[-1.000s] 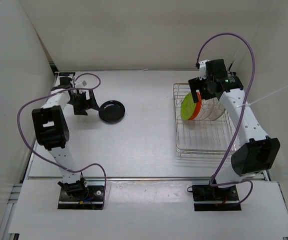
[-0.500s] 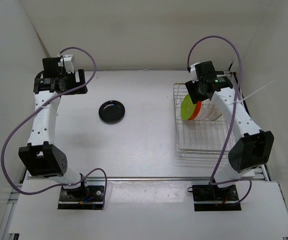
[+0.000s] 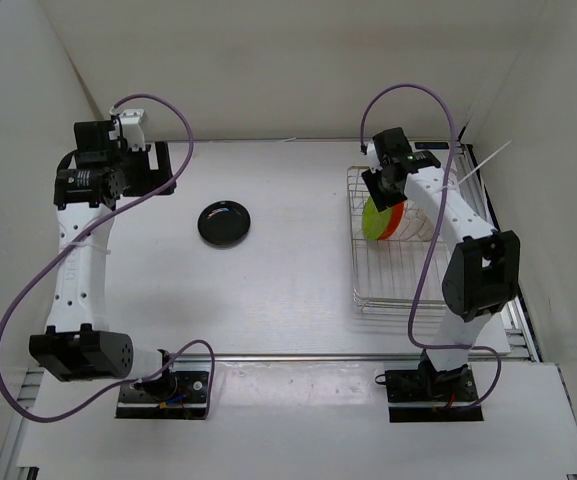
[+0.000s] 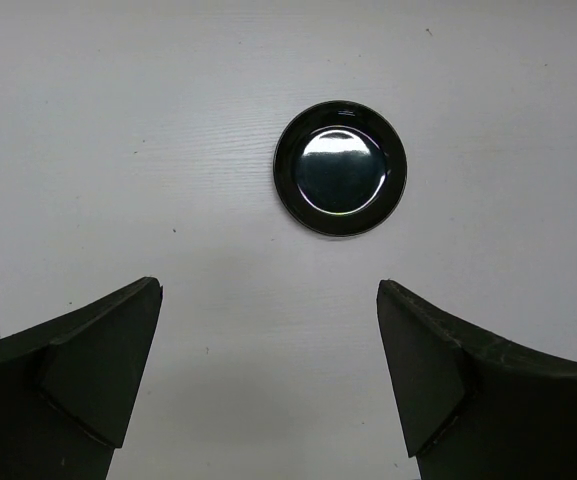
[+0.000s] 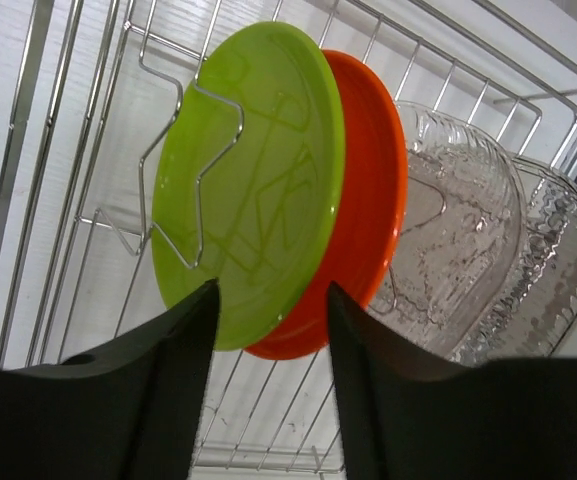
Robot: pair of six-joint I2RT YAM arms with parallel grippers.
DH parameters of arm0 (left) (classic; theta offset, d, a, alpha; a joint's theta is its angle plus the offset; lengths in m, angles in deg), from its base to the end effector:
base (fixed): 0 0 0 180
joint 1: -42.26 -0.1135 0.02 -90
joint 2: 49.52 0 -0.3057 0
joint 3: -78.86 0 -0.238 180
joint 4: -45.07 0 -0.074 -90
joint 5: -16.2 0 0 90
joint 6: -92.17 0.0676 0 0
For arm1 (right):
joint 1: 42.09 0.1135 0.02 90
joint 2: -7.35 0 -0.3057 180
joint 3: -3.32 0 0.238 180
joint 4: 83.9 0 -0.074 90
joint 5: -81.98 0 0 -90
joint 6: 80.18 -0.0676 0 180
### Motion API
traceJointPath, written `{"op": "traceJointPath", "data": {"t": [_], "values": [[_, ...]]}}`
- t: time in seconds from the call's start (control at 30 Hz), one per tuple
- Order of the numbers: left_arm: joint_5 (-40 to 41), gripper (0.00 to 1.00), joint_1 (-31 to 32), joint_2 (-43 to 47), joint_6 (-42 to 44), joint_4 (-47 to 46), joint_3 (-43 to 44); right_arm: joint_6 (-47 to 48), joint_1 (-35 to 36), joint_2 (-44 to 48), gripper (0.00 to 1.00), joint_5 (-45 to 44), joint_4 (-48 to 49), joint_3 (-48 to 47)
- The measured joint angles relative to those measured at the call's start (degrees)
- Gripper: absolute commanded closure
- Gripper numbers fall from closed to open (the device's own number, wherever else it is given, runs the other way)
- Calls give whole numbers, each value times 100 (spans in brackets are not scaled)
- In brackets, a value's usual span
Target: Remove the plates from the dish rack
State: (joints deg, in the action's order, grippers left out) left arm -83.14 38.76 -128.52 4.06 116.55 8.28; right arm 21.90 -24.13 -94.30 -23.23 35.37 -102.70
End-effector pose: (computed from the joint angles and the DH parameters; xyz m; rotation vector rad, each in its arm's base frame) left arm 0.2732 0.0057 0.4417 0.0527 2.2791 -0.1371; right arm 0.3823 0.1053 0.3151 -0.5565 2.4675 -0.2978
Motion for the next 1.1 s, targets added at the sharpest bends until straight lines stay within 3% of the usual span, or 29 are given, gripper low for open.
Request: {"op": "traceJointPath", "data": {"t": [0.07,0.53,0.83,1.1], "values": [[39,0,0,118,11,-4,-68,0,35,-98,52,11,13,-68],[164,0,0,264,26,-149,-433,-76,87,-380,77,-125,120,-256],[157,0,0,356,26,-260,-533,-354,87,-380,82,-358,138,-258],[153,0,0,382,26,-308,-566,-728,87,-380,97,-658,160,-293]]}}
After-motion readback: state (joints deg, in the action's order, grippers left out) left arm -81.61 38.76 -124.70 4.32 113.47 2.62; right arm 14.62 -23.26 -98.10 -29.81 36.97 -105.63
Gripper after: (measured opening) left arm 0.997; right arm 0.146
